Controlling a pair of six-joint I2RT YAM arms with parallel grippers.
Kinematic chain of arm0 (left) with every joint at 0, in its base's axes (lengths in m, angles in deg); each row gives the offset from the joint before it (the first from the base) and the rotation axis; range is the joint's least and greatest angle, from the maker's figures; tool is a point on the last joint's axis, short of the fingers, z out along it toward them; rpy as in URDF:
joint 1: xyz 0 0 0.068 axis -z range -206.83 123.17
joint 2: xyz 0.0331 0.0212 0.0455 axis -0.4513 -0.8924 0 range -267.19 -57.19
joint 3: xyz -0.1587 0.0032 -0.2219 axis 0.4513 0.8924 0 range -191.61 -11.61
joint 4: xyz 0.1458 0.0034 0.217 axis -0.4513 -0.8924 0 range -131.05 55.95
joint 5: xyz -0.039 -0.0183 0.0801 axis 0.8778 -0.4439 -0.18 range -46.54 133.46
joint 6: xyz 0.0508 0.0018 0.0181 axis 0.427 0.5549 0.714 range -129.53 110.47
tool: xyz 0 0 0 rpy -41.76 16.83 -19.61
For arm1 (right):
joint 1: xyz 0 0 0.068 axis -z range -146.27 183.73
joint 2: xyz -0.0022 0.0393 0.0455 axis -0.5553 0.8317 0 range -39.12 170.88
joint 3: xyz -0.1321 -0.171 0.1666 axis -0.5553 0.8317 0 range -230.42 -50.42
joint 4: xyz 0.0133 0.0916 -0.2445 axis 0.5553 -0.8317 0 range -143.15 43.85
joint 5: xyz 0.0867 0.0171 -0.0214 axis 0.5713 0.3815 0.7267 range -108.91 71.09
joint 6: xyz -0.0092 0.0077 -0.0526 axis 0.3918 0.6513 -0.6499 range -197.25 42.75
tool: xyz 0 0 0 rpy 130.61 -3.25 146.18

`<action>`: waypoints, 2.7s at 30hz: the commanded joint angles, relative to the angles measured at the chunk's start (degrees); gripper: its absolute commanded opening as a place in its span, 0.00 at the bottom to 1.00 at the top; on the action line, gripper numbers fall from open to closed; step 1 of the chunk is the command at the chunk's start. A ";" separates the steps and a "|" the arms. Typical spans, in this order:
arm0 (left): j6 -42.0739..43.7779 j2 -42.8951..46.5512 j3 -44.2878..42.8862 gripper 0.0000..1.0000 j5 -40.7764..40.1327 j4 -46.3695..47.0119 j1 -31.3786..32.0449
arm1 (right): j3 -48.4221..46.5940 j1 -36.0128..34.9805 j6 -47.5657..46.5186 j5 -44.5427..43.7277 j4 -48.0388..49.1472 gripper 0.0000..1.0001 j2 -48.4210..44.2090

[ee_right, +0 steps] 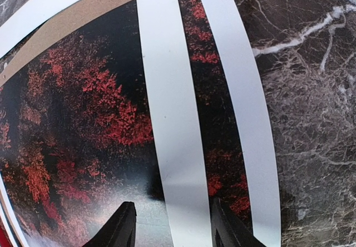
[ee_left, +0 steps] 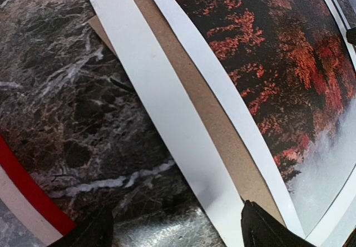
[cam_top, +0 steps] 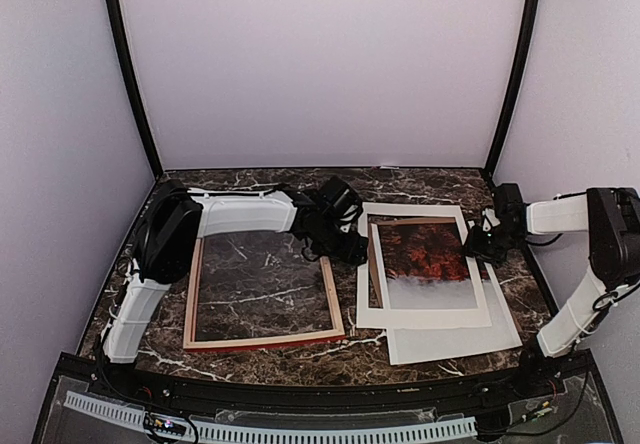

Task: Put the photo into the frame
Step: Pick up the mat board from the photo.

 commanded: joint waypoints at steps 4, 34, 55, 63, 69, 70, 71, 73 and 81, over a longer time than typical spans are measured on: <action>-2.52 -1.67 -0.95 0.79 7.81 1.36 0.21 | 2.64 0.12 -0.06 0.67 -2.48 0.47 1.12; -7.30 -2.57 3.32 0.61 13.56 6.98 0.39 | 6.51 8.46 0.38 27.67 5.36 0.28 -1.41; -2.26 -1.41 4.38 0.41 4.83 3.02 0.90 | 9.30 8.79 2.24 34.24 10.36 0.31 -1.07; -1.64 -0.05 3.71 0.31 3.52 2.67 0.92 | 8.57 8.75 2.06 33.43 9.03 0.37 -1.87; -0.66 0.52 1.08 0.28 1.53 0.52 0.91 | 6.88 8.75 1.82 32.70 6.36 0.44 -3.61; -0.50 0.68 0.63 0.28 1.22 0.00 0.91 | 6.62 8.75 1.76 32.59 5.75 0.45 -4.19; -0.28 1.11 0.48 0.28 0.68 -0.16 0.92 | 6.31 8.75 1.64 32.38 5.23 0.47 -4.75; 0.13 1.77 0.10 0.28 -0.22 -0.69 0.92 | 5.59 8.75 1.47 32.08 4.03 0.49 -5.95; 1.42 3.61 -1.49 0.27 -2.90 -3.06 0.84 | 3.76 8.75 0.85 30.56 -0.01 0.54 -9.44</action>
